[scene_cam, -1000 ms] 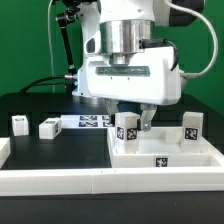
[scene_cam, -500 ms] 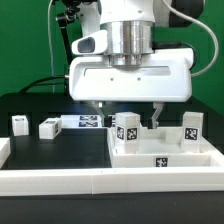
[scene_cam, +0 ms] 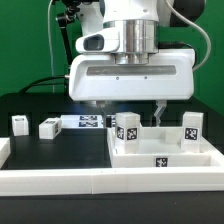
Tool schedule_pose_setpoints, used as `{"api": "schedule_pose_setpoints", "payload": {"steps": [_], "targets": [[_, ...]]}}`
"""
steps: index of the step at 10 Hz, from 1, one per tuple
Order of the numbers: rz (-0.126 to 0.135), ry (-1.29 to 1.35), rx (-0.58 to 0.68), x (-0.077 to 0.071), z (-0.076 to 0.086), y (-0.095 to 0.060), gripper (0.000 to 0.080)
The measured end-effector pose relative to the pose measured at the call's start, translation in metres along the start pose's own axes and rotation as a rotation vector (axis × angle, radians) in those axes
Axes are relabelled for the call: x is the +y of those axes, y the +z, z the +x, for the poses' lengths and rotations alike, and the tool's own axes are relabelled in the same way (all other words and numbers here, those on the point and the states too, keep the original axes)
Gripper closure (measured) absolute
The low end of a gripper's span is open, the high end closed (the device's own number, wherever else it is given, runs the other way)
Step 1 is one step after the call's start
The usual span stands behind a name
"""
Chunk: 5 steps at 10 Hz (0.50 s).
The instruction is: Assemble square table
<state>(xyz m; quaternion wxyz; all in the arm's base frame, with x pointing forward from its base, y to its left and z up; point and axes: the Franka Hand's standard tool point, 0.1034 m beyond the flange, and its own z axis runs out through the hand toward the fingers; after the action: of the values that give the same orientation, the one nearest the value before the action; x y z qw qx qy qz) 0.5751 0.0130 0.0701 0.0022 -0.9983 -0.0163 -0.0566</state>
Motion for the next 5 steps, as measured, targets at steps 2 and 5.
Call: {"api": "schedule_pose_setpoints", "payload": {"steps": [2, 5], "targets": [[-0.007, -0.147, -0.001, 0.0026, 0.0001, 0.0, 0.0151], [-0.017, -0.3, -0.006, 0.0028, -0.0001, 0.0002, 0.0151]]}}
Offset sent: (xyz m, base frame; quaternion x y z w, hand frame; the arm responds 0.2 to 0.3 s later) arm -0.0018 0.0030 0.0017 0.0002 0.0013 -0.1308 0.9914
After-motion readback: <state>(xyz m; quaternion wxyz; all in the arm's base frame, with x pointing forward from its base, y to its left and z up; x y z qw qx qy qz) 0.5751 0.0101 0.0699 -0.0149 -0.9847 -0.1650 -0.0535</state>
